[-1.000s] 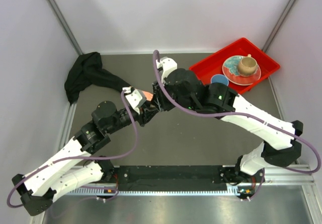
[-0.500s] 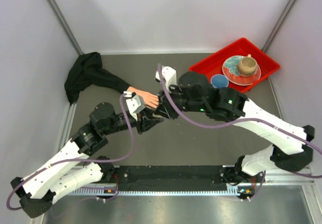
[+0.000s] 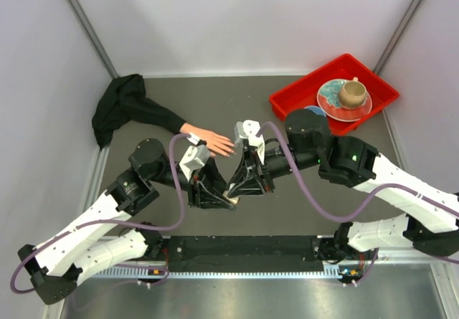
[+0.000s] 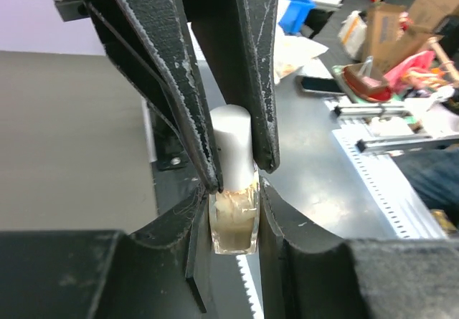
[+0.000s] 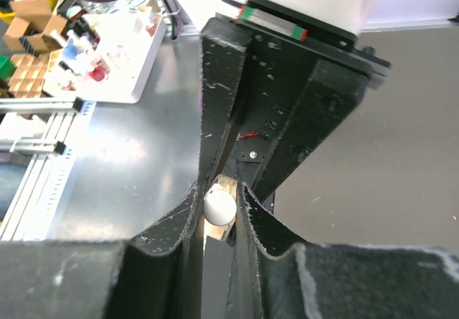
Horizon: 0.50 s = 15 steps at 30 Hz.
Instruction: Paint the nails
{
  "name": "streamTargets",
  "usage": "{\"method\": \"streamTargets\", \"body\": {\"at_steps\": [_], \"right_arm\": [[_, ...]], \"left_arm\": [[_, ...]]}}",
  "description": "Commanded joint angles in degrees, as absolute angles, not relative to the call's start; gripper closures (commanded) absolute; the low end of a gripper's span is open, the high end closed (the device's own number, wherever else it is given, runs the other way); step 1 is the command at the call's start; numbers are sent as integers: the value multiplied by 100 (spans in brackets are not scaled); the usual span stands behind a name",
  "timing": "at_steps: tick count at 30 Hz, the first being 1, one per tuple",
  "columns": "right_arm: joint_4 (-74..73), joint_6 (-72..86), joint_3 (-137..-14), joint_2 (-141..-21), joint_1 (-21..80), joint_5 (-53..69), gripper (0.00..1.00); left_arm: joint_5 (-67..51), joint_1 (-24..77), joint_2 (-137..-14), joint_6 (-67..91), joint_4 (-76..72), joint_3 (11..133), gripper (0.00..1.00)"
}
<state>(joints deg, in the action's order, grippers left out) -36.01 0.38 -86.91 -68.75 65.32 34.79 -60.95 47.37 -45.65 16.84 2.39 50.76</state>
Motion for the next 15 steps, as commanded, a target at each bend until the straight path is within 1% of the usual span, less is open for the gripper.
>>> {"method": "streamTargets", "body": {"at_steps": [1, 2, 3, 4, 5, 6, 7, 8, 10, 13, 15], "right_arm": [[-3234, 298, -8674, -6820, 6416, 2659, 100], [-3330, 560, -8753, -6890, 6416, 2306, 79], [-3662, 693, -8989, -6952, 6416, 1920, 69], [-3952, 825, -9165, -7057, 6425, 1150, 62], [-4181, 1226, -9341, -7232, 6425, 664, 54], [-4697, 1500, -9673, -7329, 6416, -324, 50], [-4902, 1790, -9807, -7391, 6433, -743, 46], [-5061, 2237, -10017, -7505, 6425, -1043, 46], [-5307, 2609, -10159, -7585, 6425, -1554, 46], [-5361, 2935, -10353, -7795, 6425, -1723, 51], [-5352, 2936, -10529, -7988, 6434, -1679, 51]], "left_arm": [[-5338, 4781, -4465, 810, 744, 5537, 100], [-4543, 4790, -4465, 678, 808, 5563, 100], [-4135, 4790, -4456, 416, 887, 5572, 100], [-3600, 4790, -4439, 300, 975, 5572, 100], [-2733, 4790, -4421, 203, 1089, 5564, 100], [-2229, 4790, -4386, 54, 1151, 5546, 100], [-1858, 4790, -4360, 44, 1125, 5424, 100], [-1228, 4790, -4351, 44, 1012, 5371, 100], [-732, 4790, -4289, -132, 845, 5152, 100], [-440, 4790, -4333, -281, 554, 5001, 100], [-544, 4799, -4481, -334, 536, 5010, 100]]}}
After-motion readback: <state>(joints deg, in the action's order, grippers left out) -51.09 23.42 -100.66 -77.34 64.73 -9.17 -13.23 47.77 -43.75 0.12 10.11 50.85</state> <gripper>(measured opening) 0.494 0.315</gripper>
